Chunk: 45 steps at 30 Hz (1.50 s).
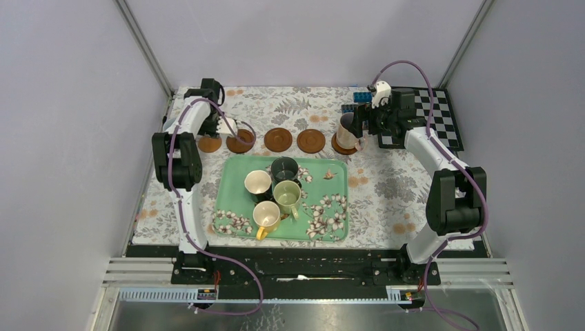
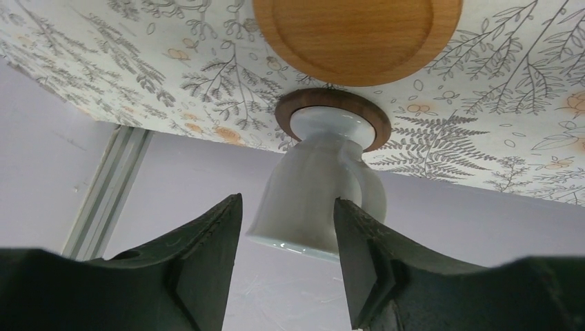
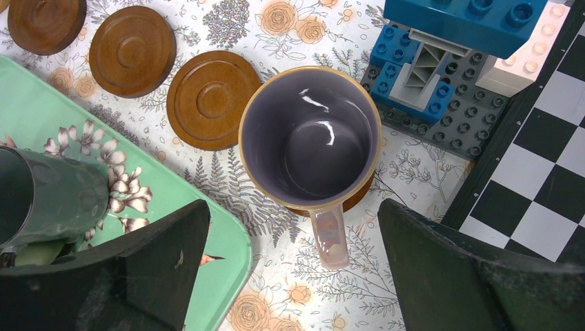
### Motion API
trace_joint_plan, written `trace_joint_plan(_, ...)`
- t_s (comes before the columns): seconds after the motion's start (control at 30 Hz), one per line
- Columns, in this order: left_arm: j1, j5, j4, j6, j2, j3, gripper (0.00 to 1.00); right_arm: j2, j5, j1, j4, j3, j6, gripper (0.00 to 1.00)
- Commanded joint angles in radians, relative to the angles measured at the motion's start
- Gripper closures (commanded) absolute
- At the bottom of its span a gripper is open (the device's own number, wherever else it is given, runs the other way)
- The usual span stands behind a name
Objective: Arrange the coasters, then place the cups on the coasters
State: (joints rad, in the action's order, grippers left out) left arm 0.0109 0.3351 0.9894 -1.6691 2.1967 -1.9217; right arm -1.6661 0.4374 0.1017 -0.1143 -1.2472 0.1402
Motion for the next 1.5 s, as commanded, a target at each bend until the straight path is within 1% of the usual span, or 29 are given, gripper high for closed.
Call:
trace_joint_plan(0.0,-0.006,0.02,-0.004,-0.033,-0.034,0.034,0.42,0.015,0.019,-0.004,0.024,-0.031,0.007,0.0)
trace_joint_plan(0.07,-0.007,0.028,-0.004,-0.035,-0.038,0.044,0.4,0.014,0.02,-0.003,0.024,-0.029,0.007,0.0)
trace_joint_plan(0.33,-0.006,0.029,-0.003,-0.03,-0.054,0.056,0.36,0.018,0.024,-0.003,0.025,-0.026,0.01,0.0)
trace_joint_plan(0.47,0.008,-0.006,-0.001,0.012,-0.071,0.039,0.32,0.02,0.026,-0.003,0.025,-0.025,0.013,0.0)
trace_joint_plan(0.53,0.028,-0.037,0.018,0.061,-0.077,-0.001,0.28,0.023,0.027,-0.003,0.025,-0.028,0.016,0.0)
trace_joint_plan(0.63,0.073,-0.117,0.102,0.182,-0.074,-0.118,0.15,0.025,0.029,-0.003,0.021,-0.041,0.019,0.0)
trace_joint_plan(0.73,0.11,-0.198,0.133,0.315,-0.093,-0.194,0.02,0.024,0.034,-0.003,0.004,-0.064,0.028,0.0)
trace_joint_plan(0.87,0.132,-0.316,0.134,0.512,-0.158,-0.201,0.01,0.029,0.035,-0.003,-0.025,-0.096,0.042,0.0)
trace_joint_plan(0.97,0.13,-0.49,0.147,0.678,-0.231,-0.195,0.01,0.044,0.04,-0.003,-0.034,-0.103,0.05,0.0)
trace_joint_plan(1.03,0.13,-0.596,0.125,0.793,-0.286,-0.17,0.01,0.057,0.05,-0.003,-0.039,-0.102,0.045,0.0)
trace_joint_plan(1.13,0.13,-0.756,0.073,0.943,-0.382,-0.085,0.01,0.077,0.017,-0.003,-0.02,-0.085,-0.003,0.0)
trace_joint_plan(1.2,0.131,-0.85,0.041,0.991,-0.456,0.005,0.01,0.092,-0.021,-0.003,-0.024,-0.077,-0.036,0.0)
trace_joint_plan(1.27,0.132,-0.941,0.038,1.007,-0.527,0.072,0.01,0.109,-0.03,-0.004,-0.044,-0.07,-0.047,0.0)
trace_joint_plan(1.3,0.133,-0.986,0.07,0.98,-0.556,0.093,0.01,0.116,-0.014,-0.004,-0.058,-0.067,-0.027,0.0)
trace_joint_plan(1.33,0.138,-1.027,0.116,0.906,-0.587,0.121,0.01,0.121,0.013,-0.003,-0.077,-0.067,-0.011,0.0)
trace_joint_plan(1.37,0.171,-1.017,0.141,0.855,-0.615,0.153,0.01,0.123,0.036,-0.003,-0.1,-0.069,0.0,0.0)
trace_joint_plan(1.4,0.218,-0.972,0.163,0.81,-0.638,0.185,0.01,0.122,0.059,-0.003,-0.127,-0.066,0.006,0.0)
trace_joint_plan(1.47,0.308,-0.958,0.22,0.682,-0.683,0.247,0.01,0.121,0.085,-0.003,-0.156,-0.06,0.011,0.0)
